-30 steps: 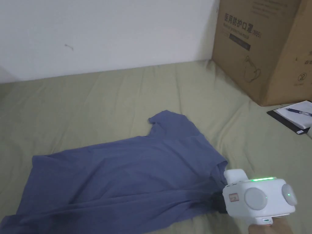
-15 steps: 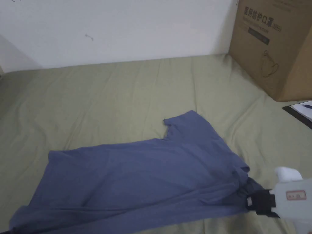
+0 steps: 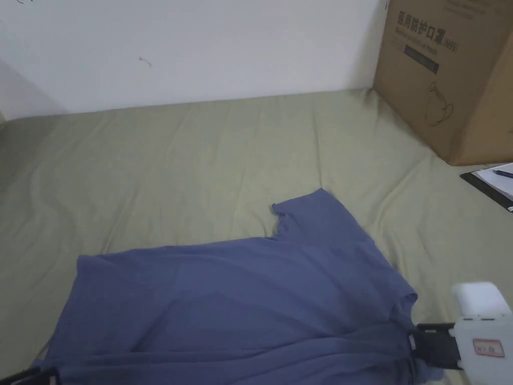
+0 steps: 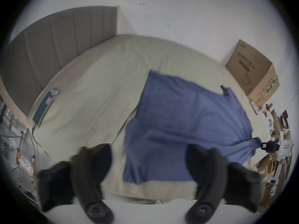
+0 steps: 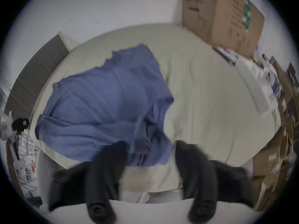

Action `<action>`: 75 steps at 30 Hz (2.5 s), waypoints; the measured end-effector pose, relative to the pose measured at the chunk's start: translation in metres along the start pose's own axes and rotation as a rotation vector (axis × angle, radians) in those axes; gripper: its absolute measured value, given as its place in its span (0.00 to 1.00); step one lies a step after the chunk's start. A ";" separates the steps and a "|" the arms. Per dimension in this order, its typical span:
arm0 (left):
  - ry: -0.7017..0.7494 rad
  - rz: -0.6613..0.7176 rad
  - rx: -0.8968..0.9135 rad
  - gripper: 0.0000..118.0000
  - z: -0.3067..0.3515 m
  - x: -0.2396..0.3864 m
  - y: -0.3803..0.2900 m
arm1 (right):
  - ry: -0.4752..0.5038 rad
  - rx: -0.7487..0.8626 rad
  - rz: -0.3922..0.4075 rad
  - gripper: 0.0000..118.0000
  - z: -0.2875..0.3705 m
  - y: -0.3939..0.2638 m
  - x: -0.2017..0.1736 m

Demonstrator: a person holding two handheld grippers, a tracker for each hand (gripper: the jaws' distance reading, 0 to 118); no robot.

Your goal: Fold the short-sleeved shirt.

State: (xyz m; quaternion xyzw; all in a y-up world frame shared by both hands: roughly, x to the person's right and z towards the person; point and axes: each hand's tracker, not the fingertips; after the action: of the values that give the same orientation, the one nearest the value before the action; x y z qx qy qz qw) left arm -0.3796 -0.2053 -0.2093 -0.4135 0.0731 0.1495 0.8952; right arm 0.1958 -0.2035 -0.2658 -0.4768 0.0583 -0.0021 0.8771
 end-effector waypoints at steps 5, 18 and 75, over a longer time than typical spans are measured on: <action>-0.013 -0.068 0.016 0.00 -0.018 0.032 0.029 | 0.030 0.045 -0.044 0.00 -0.009 0.043 -0.006; -0.020 -0.095 -0.018 0.00 -0.092 0.054 0.082 | 0.026 -0.115 -0.123 0.79 -0.203 0.223 0.020; -0.036 -0.110 -0.195 0.03 -0.052 -0.008 -0.008 | 0.109 -0.214 -0.053 0.00 -0.053 0.004 0.038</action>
State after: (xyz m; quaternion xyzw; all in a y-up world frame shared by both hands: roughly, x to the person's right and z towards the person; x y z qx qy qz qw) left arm -0.3848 -0.2513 -0.2349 -0.4995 0.0194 0.1137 0.8586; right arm 0.2279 -0.2479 -0.3016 -0.5682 0.0933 -0.0448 0.8164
